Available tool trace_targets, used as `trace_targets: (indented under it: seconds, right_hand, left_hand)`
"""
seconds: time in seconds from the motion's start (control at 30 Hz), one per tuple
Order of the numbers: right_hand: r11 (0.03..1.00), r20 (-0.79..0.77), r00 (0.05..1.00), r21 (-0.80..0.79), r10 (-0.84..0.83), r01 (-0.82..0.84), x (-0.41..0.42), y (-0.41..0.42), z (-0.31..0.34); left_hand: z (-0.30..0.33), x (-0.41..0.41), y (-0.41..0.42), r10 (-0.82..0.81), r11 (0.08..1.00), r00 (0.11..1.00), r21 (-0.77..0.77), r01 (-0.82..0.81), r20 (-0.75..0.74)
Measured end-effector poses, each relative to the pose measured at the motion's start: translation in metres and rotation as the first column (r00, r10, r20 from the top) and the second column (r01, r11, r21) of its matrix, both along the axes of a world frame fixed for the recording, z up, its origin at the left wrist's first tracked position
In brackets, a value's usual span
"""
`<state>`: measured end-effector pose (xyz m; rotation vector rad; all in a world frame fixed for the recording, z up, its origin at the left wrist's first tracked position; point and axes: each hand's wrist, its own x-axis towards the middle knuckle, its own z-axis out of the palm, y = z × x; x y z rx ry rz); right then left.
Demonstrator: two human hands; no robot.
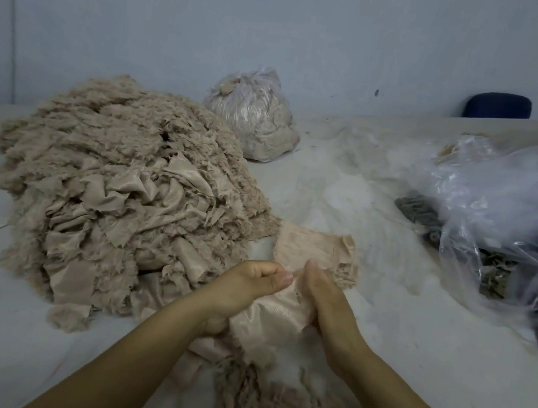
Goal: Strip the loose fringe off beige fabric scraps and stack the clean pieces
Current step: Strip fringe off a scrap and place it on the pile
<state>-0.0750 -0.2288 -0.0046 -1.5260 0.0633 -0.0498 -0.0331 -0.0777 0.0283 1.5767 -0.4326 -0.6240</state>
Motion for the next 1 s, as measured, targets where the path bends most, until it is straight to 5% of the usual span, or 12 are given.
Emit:
trace_targets:
  seconds: [0.1, 0.33, 0.47, 0.57, 0.7, 0.87, 1.0]
  right_hand:
    - [0.996, 0.056, 0.997, 0.075, 0.047, -0.051, -0.003, 0.001, 0.007]
    - [0.966, 0.159, 0.960, 0.157, -0.231, 0.207, 0.011, 0.001, 0.012]
    - [0.941, 0.237, 0.911, 0.097, -0.338, 0.324, 0.020, 0.000, 0.015]
    - [0.922, 0.234, 0.892, 0.075, -0.386, 0.379, 0.023, -0.008, 0.009]
    - [0.879, 0.264, 0.861, -0.081, -0.435, 0.469, 0.037, -0.021, 0.010]
    - [0.746, 0.271, 0.827, -0.358, -0.493, 0.562, 0.066, -0.045, 0.026]
    - [0.557, 0.279, 0.848, -0.654, -0.451, 0.512, 0.069, -0.050, 0.024]
  left_hand:
    - [0.004, 0.003, -0.001, 0.047, 0.998, 0.996, -0.034, -0.050, -0.082]
    - [-0.015, -0.005, -0.005, -0.003, 0.982, 0.923, -0.174, -0.069, -0.385]
    - [-0.025, -0.011, -0.022, 0.174, 0.912, 0.867, -0.256, -0.320, -0.467]
    - [-0.024, -0.007, -0.027, 0.435, 0.831, 0.842, -0.217, -0.512, -0.320]
    - [-0.011, 0.009, -0.030, 0.584, 0.785, 0.812, -0.249, -0.567, -0.009]
    - [-0.009, 0.049, -0.043, 0.576, 0.780, 0.721, 0.005, -0.626, 0.385]
    - [-0.024, 0.055, -0.053, 0.529, 0.754, 0.666, 0.069, -0.653, 0.526]
